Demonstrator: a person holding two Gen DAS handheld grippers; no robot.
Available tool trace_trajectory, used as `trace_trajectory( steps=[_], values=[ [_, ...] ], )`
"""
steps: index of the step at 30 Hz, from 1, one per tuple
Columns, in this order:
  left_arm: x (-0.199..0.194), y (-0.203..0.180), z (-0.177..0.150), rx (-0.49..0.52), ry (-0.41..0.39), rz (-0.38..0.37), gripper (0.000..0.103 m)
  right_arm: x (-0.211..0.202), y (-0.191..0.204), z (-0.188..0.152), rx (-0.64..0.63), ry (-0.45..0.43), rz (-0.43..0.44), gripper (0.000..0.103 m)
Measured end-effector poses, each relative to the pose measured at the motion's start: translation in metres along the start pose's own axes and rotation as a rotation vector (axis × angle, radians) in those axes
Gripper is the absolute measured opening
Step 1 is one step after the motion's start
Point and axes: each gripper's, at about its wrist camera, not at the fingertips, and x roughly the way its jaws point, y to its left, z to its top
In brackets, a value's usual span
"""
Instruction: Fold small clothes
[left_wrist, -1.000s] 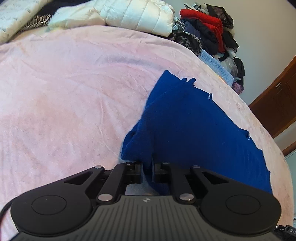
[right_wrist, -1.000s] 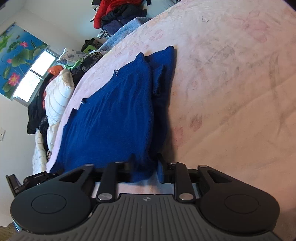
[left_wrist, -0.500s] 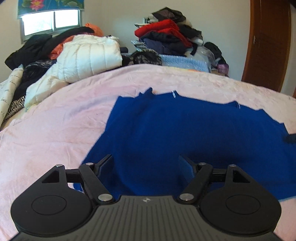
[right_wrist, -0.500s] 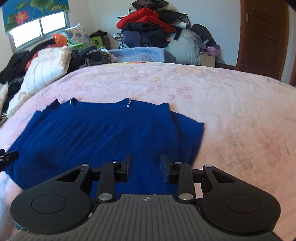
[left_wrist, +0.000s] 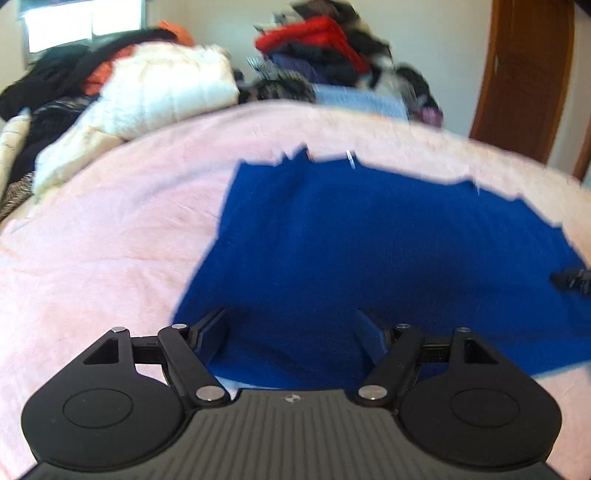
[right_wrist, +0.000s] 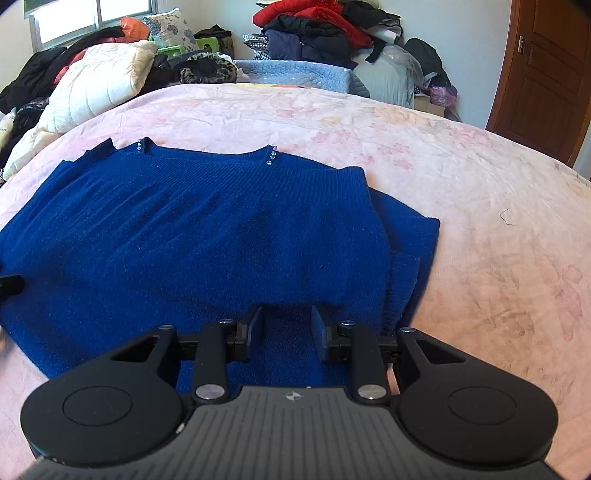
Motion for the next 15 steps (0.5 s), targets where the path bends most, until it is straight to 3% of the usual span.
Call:
trace_trajectory(
  steps=[3,5,8,12,15],
  values=[
    [-0.031,0.019,-0.003,-0.107,-0.073,-0.012,0.076,-0.001,-0.002,-0.003,0.007,-0.017,0.012,0.037],
    [-0.04,0.035,-0.005,-0.2,-0.068,-0.028,0.077,-0.005,-0.002,-0.002,0.011,-0.026,0.015,0.036],
    [-0.039,0.052,-0.011,-0.314,-0.055,-0.065,0.077,-0.019,0.001,0.007,0.036,-0.088,0.034,0.046],
    [-0.024,0.048,-0.017,-0.321,-0.039,-0.064,0.077,-0.015,0.018,0.03,0.012,-0.085,0.102,0.062],
    [-0.013,0.045,-0.023,-0.335,-0.008,-0.081,0.077,0.009,0.028,0.042,-0.022,-0.016,0.085,0.062]
  ],
)
